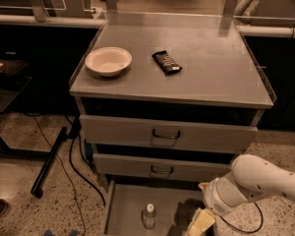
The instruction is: Pick blue plastic bottle from bottom drawer and place on counter
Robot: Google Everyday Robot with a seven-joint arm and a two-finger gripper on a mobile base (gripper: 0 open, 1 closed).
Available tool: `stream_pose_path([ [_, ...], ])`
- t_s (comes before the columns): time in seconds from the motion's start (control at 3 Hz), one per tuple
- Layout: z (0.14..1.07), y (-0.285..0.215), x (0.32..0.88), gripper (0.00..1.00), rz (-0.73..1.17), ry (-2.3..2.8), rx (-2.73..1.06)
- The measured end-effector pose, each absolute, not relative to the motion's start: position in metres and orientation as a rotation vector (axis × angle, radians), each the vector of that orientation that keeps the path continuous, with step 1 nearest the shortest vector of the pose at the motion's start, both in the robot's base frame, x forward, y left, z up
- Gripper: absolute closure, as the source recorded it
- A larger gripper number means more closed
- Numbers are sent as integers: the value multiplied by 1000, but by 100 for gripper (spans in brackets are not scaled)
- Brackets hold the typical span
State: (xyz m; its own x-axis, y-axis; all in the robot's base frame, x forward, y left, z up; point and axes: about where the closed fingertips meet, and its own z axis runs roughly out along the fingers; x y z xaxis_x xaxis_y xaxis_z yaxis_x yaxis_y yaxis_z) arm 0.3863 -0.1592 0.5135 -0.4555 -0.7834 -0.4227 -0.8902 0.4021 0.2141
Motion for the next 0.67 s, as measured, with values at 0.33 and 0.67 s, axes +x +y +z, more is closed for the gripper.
stream_pose_path([
  [0.33,513,-159,386,0,605,2406,-1471],
  [0.67,476,-143,388,0,728,2386,-1419],
])
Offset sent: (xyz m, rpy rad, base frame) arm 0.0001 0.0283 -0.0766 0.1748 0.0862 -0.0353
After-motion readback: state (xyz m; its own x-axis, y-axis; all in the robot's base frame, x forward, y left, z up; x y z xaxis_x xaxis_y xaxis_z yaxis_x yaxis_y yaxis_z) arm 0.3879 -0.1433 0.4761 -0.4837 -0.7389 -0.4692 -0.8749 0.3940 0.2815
